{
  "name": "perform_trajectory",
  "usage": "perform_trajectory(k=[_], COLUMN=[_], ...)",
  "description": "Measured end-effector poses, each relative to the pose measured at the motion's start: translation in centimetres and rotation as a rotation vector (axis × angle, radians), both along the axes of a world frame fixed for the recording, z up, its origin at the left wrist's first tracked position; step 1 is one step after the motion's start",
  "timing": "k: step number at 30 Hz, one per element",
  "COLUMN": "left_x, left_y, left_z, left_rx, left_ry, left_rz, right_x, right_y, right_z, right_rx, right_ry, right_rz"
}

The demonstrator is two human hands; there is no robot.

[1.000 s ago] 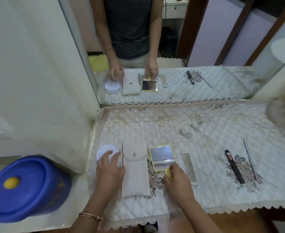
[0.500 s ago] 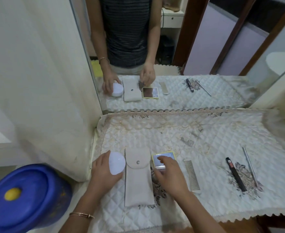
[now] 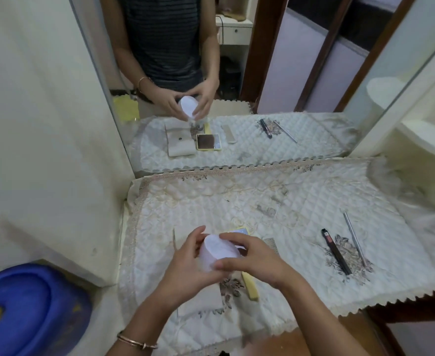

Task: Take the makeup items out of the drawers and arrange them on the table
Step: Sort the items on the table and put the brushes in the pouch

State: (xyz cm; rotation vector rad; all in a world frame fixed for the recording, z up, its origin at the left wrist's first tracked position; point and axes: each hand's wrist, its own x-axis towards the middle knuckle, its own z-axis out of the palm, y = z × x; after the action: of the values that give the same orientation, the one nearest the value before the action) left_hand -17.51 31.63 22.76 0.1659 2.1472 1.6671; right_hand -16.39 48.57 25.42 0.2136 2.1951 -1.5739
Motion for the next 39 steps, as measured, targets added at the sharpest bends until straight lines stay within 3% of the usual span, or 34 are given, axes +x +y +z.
perform_trajectory(k=[10, 18, 25, 29, 33, 36, 39], left_x=[0.7, 0.9, 0.4, 0.2, -0.1, 0.1, -0.1], left_y=[2.5, 3.8, 4.5, 5.1, 7.1, 9.7, 12.2], left_z=[0.1, 0.7, -0.3, -0.3, -0.1, -0.2, -0.3], left_rx=[0.125, 0.072, -0.036, 0.257, 0.537, 0.683, 0.724], left_ry=[-0.147, -0.024, -0.103, -0.386, -0.818, -0.824, -0.662], left_rz=[-0.007, -0.128, -0.199, -0.192, -0.172, -0.189, -0.066], right_x=[2.3, 3.2, 3.7, 3.8, 3.7, 2.9, 1.9], right_y=[1.2, 2.0, 3.3, 5.2, 7.6, 9.9, 13.5], right_z=[0.9, 1.8, 2.3, 2.8, 3.6, 3.5, 2.9], right_rx=[0.041, 0.212, 0.309, 0.312, 0.083, -0.028, -0.085], right_ry=[0.106, 0.156, 0.214, 0.255, 0.295, 0.336, 0.313], right_rz=[-0.158, -0.121, -0.081, -0.086, -0.05, -0.012, 0.054])
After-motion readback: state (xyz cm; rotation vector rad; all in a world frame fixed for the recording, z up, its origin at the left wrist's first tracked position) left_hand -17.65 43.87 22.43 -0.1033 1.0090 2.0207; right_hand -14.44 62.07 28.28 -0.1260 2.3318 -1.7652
